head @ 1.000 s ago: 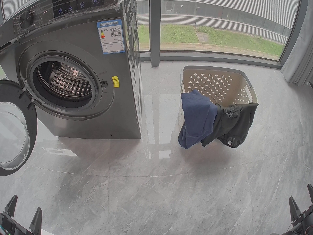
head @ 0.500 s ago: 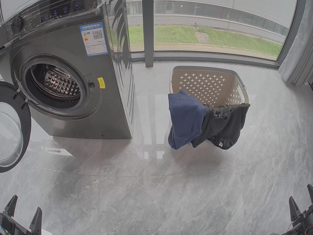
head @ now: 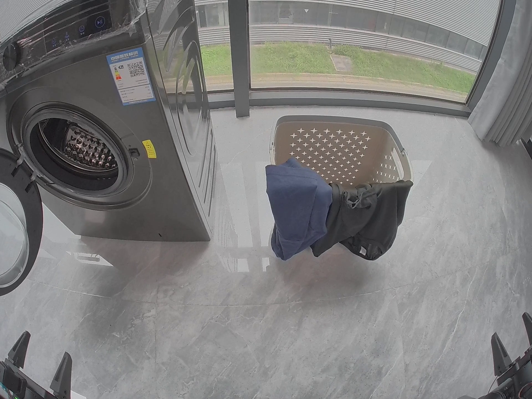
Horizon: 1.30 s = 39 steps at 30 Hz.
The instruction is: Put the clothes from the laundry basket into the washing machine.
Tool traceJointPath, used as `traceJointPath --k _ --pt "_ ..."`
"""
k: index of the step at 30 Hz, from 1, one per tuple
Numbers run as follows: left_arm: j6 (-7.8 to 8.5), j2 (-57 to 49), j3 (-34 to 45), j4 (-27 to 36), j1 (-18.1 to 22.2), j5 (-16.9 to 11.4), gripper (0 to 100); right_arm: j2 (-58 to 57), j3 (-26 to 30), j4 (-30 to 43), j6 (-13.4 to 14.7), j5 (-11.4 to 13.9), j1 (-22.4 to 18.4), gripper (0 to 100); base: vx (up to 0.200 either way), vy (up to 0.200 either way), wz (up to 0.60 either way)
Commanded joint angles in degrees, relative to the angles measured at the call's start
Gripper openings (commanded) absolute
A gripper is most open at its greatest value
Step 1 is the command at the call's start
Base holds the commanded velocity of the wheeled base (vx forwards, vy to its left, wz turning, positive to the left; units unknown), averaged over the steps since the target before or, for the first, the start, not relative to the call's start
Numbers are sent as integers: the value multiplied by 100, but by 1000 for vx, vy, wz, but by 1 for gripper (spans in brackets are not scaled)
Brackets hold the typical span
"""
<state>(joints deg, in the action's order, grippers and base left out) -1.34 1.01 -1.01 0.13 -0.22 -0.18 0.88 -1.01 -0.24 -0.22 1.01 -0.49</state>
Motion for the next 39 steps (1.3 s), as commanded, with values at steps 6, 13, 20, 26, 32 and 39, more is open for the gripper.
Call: traceJointPath --k 6,13,20,26,32,39 --pt "-50 -57 92 4 4 9 100 -35 101 -2 -4 4 5 100 100 0 0" --pt "-24 -57 92 -5 4 18 100 -35 101 -2 -4 4 5 100 0 -86 0" --pt "-50 -57 92 -5 4 18 100 -35 101 -2 -4 4 5 100 0 -200 0" --pt "-33 -57 92 -5 4 18 100 -35 101 -2 -4 4 5 100 0 -200 0" --pt "-42 -57 92 -5 4 18 100 -35 101 -2 -4 4 5 100 0 -67 0" --pt "-24 -57 92 -5 4 18 100 -35 101 -2 -4 4 5 100 86 0 0"
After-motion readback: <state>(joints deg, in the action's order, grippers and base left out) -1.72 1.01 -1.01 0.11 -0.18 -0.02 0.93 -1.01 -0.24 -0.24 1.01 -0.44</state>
